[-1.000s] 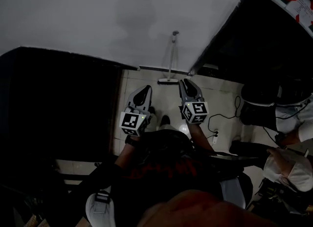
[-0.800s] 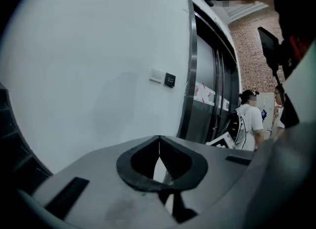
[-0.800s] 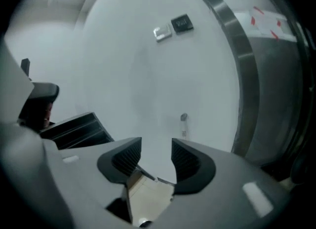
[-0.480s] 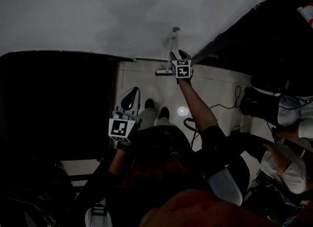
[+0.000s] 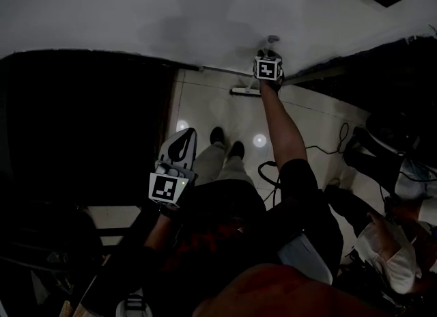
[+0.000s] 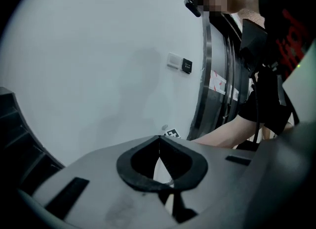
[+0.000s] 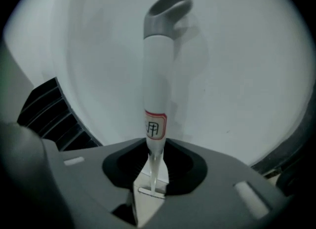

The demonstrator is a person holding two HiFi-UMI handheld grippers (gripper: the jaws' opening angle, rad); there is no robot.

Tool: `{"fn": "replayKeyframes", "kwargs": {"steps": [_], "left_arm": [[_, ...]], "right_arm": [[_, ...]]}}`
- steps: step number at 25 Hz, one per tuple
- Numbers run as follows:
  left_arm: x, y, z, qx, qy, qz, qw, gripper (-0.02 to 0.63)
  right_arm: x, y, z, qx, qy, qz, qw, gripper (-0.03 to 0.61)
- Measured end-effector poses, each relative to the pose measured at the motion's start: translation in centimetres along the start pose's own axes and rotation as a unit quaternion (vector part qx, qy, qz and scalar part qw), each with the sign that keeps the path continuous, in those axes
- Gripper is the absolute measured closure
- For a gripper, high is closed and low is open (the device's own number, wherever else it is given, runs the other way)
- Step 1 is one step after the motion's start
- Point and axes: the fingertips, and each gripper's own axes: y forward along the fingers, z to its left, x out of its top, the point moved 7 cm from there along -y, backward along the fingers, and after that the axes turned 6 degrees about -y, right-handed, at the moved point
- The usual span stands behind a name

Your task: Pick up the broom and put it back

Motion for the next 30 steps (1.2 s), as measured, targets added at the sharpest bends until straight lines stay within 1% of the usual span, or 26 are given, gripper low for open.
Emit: {"fn": "replayKeyframes", "kwargs": {"steps": [3, 5, 6, 8, 10, 12, 14, 17, 19, 22, 23, 27, 30], "left_arm": [[0.5, 1.1, 0.5, -0.009, 0.006, -0.020, 0.9998, 0.611], [0.8, 1.4, 0.8, -0.016, 0.009, -0.023, 0.9996, 0.611], [1.0, 1.5, 0.8, -0.021, 0.008, -0.022, 0.9995, 0.611], [1.3, 2.1, 0.4, -0.036, 0.015, -0.033, 0.9987, 0.611], [1.6, 2.9, -0.4, -0.052, 0.023, -0.045, 0.9974, 0.611], [1.9, 3.6, -0.9, -0.066, 0.029, -0.052, 0.9961, 0.611], [2.5, 3.7, -0.8, -0.078, 0.027, -0.068, 0.9942, 0.611], [2.7, 3.2, -1.5, -0.091, -0.007, -0.094, 0.9914, 0.611], [2.6, 3.1, -1.8, -0.089, -0.010, -0.089, 0.9919, 0.611], [2.8, 3.3, -2.1, -0.086, 0.018, -0.063, 0.9941, 0.611], [3.0, 3.4, -2.2, -0.087, 0.019, -0.056, 0.9944, 0.611], [4.1, 2.7, -3.4, -0.106, -0.022, -0.059, 0.9923, 0.611], [5.8, 3.5, -4.6, -0.142, -0.024, -0.071, 0.9869, 0.611]], "right_arm": [[-0.3, -0.6, -0.2, 0.000, -0.009, 0.000, 1.000, 0.488], [-2.3, -2.6, 1.6, 0.005, -0.011, -0.012, 1.000, 0.488], [-3.5, -4.0, 2.6, 0.007, -0.021, -0.018, 1.000, 0.488], [-6.1, -6.7, 4.2, 0.008, -0.037, -0.020, 0.999, 0.488], [-8.4, -9.5, 4.8, 0.009, -0.025, -0.016, 1.000, 0.488], [-9.4, -12.3, 5.1, 0.004, -0.008, -0.027, 1.000, 0.488], [-8.9, -15.1, 5.5, -0.001, 0.006, -0.054, 0.999, 0.488], [-7.6, -20.5, 5.0, -0.001, 0.017, -0.091, 0.996, 0.488], [-6.2, -24.1, 4.7, 0.006, 0.015, -0.118, 0.993, 0.488], [-3.2, -29.7, 4.6, 0.025, 0.003, -0.160, 0.987, 0.488], [-2.2, -31.8, 4.6, 0.033, -0.001, -0.172, 0.984, 0.488], [0.8, -40.9, 5.3, 0.061, -0.013, -0.227, 0.972, 0.486], [2.9, -46.2, 5.2, 0.046, -0.015, -0.275, 0.960, 0.485]]}}
